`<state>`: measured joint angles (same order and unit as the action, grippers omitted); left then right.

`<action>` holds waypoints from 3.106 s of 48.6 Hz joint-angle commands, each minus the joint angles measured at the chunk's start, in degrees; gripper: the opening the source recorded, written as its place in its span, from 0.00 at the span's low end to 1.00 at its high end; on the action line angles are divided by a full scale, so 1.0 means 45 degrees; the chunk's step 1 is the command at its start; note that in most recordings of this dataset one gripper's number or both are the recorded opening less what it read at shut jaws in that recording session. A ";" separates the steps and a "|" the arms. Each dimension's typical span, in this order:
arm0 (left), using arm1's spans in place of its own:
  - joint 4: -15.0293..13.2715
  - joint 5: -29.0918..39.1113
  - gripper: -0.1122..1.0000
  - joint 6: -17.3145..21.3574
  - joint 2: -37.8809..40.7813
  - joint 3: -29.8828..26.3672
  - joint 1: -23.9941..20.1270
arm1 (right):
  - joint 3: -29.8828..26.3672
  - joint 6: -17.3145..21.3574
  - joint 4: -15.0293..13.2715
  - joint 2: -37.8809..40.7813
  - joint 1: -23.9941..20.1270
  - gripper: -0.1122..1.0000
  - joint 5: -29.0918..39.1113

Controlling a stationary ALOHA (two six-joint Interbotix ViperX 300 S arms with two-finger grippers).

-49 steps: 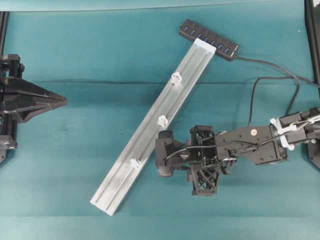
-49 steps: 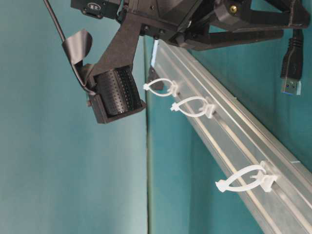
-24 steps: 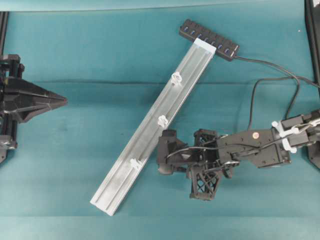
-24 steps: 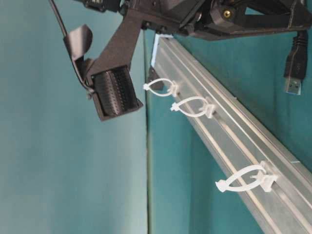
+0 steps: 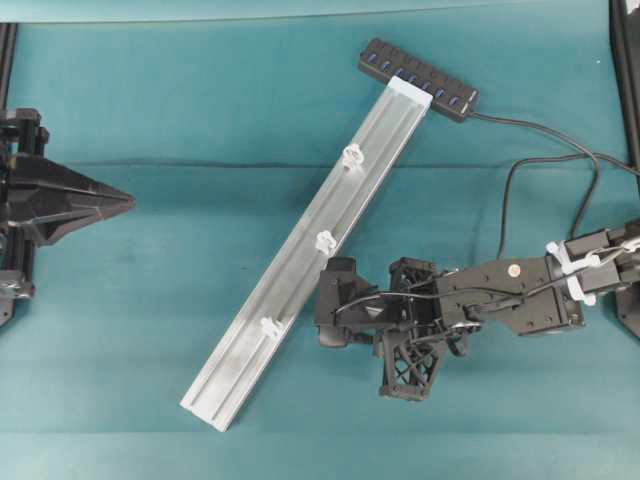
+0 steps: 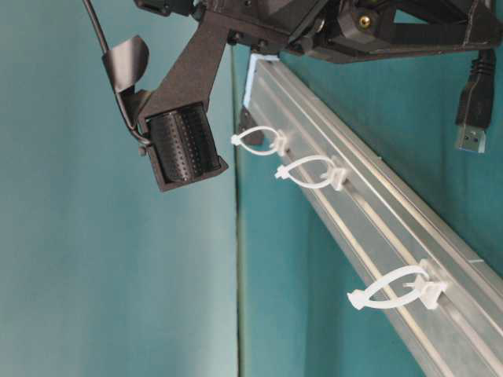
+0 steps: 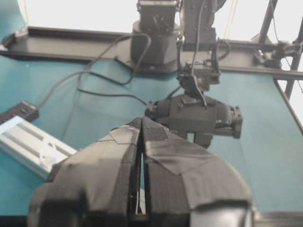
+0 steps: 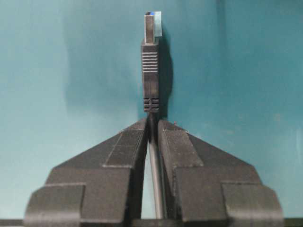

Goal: Pass the USB cable through three rings with both arms.

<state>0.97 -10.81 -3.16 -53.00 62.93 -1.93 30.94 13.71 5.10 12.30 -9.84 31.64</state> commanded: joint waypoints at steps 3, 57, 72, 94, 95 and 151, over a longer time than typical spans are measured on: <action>0.0020 -0.0039 0.09 -0.0020 0.0039 -0.0273 -0.0039 | 0.0234 -0.0156 0.0039 0.0195 -0.0312 0.22 0.0098; 0.0020 0.0039 0.09 -0.1582 -0.0078 -0.0312 -0.0020 | -0.2441 -0.7676 -0.0176 -0.4980 0.4668 0.19 0.8398; 0.0020 0.0937 0.09 -0.1465 -0.0449 -0.0430 -0.0039 | -0.2441 -1.0605 -0.0234 -0.5078 0.7090 0.19 0.8320; 0.0039 0.1738 0.09 -0.1484 -0.0723 -0.0488 -0.0742 | -0.1328 -1.6934 -0.1055 -0.4492 0.8965 0.19 0.4219; 0.0039 0.1719 0.09 -0.1484 -0.0703 -0.0508 -0.0781 | -0.1289 -1.6973 -0.1055 -0.4395 0.8965 0.19 0.3984; 0.0039 0.1738 0.68 -0.1602 -0.0527 -0.0605 -0.0879 | -0.1816 -2.0176 -0.0938 -0.1289 0.8965 0.19 0.1895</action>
<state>0.97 -2.72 -10.28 -55.72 61.79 -5.71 23.20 -75.67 0.35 6.15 30.76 40.52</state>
